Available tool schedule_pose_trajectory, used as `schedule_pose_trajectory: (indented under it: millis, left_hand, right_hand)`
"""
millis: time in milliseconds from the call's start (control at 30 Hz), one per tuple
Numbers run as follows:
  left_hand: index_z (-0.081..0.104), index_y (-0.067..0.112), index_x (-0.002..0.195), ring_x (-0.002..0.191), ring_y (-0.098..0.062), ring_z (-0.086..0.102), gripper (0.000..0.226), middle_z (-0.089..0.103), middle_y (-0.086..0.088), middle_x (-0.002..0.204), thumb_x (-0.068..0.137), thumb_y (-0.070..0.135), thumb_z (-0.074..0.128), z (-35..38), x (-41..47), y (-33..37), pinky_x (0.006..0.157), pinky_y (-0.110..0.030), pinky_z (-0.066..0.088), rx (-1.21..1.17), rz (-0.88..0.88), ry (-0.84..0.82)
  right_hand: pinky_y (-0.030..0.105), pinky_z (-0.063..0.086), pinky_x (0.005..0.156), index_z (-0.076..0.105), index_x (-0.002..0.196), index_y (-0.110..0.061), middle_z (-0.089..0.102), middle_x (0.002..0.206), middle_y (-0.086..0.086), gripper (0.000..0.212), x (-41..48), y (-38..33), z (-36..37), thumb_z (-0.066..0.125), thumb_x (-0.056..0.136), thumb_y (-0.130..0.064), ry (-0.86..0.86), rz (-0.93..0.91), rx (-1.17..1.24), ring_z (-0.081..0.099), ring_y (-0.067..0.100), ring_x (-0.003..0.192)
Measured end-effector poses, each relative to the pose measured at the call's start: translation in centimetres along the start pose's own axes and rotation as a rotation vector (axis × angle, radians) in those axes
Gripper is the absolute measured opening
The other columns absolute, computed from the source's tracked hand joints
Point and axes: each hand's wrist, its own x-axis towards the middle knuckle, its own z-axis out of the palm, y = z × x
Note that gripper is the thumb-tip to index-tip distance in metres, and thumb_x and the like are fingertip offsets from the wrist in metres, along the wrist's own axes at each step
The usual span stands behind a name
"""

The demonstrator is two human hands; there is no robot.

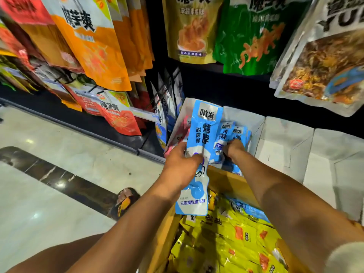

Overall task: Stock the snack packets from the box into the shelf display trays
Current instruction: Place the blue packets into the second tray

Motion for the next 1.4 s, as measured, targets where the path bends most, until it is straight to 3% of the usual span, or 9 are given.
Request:
schedule_pose_trajectory:
  millis: [233,467,667,767,900,1000,1100,1267,1400]
  left_hand:
    - [0.064,0.023,0.103,0.083,-0.036,0.076,0.015,0.078,-0.007,0.099,0.096,0.010,0.065,0.6,0.3,-0.1,0.081,-0.061,0.060,0.020,-0.038,0.033]
    - [0.068,0.022,0.115,0.091,-0.037,0.075,0.019,0.078,-0.006,0.102,0.102,0.013,0.058,2.5,0.4,-0.1,0.084,-0.063,0.059,0.037,-0.015,0.025]
    - [0.071,0.015,0.106,0.075,-0.018,0.072,0.028,0.076,0.002,0.086,0.107,0.004,0.045,4.7,0.4,0.7,0.068,-0.036,0.058,0.059,-0.008,0.041]
    - [0.071,0.014,0.091,0.059,-0.012,0.070,0.029,0.075,0.005,0.069,0.104,0.001,0.048,5.3,1.3,1.1,0.056,-0.029,0.055,0.075,-0.001,0.024]
    - [0.070,0.006,0.083,0.072,-0.026,0.061,0.024,0.070,-0.006,0.069,0.101,0.001,0.055,7.5,4.8,2.4,0.069,-0.041,0.045,0.169,0.070,0.002]
    - [0.071,0.014,0.082,0.054,-0.016,0.057,0.031,0.066,0.004,0.058,0.101,-0.001,0.052,10.0,8.2,2.9,0.060,-0.035,0.046,0.285,0.094,-0.015]
    - [0.071,0.006,0.091,0.073,-0.026,0.059,0.025,0.067,-0.015,0.080,0.101,-0.002,0.049,12.6,12.4,2.1,0.069,-0.052,0.055,0.323,0.080,-0.070]
    - [0.064,0.011,0.084,0.066,-0.027,0.056,0.025,0.065,-0.019,0.093,0.100,-0.001,0.049,16.0,17.9,-0.5,0.057,-0.032,0.042,0.506,0.036,0.044]
    - [0.063,0.004,0.128,0.120,-0.025,0.062,0.030,0.064,-0.011,0.133,0.107,0.009,0.043,17.3,19.8,-1.9,0.088,-0.027,0.051,0.763,-0.010,0.016]
  right_hand:
    - [0.035,0.051,0.079,0.066,0.117,-0.009,0.068,0.111,0.011,0.029,-2.5,1.5,-3.2,0.068,0.094,-0.027,0.005,-0.195,-0.115,0.065,0.034,0.103]
    - [0.038,0.051,0.096,0.063,0.129,-0.023,0.060,0.133,0.003,0.041,-6.2,11.0,-10.1,0.049,0.100,-0.049,0.123,-0.438,-0.313,0.061,0.024,0.114]
    - [0.041,0.032,0.115,0.049,0.144,-0.036,0.042,0.155,-0.005,0.070,-7.7,18.3,-14.6,0.020,0.093,-0.075,0.201,-0.396,-0.789,0.037,0.021,0.142]
    - [0.044,0.026,0.120,0.042,0.147,-0.037,0.033,0.160,-0.005,0.084,-7.5,19.6,-14.8,0.004,0.086,-0.081,0.139,-0.344,-0.753,0.028,0.019,0.148]
    - [0.044,0.022,0.121,0.042,0.146,-0.040,0.030,0.161,-0.009,0.072,-7.4,19.8,-14.5,0.014,0.090,-0.075,0.151,-0.350,-0.687,0.023,0.016,0.149]
    - [0.044,0.023,0.119,0.044,0.145,-0.041,0.032,0.160,-0.011,0.072,-7.5,19.6,-14.6,0.012,0.089,-0.074,0.139,-0.343,-0.685,0.024,0.015,0.147]
    - [0.043,0.023,0.119,0.045,0.145,-0.041,0.032,0.160,-0.010,0.068,-7.4,19.4,-14.7,0.015,0.092,-0.071,0.127,-0.335,-0.692,0.025,0.015,0.147]
    - [0.041,0.024,0.117,0.043,0.146,-0.040,0.032,0.160,-0.011,0.067,-7.3,19.4,-14.7,0.016,0.091,-0.068,0.121,-0.315,-0.676,0.027,0.015,0.146]
    - [0.040,0.027,0.115,0.044,0.146,-0.040,0.034,0.159,-0.011,0.065,-6.8,19.3,-14.7,0.018,0.092,-0.066,0.121,-0.318,-0.688,0.030,0.015,0.144]
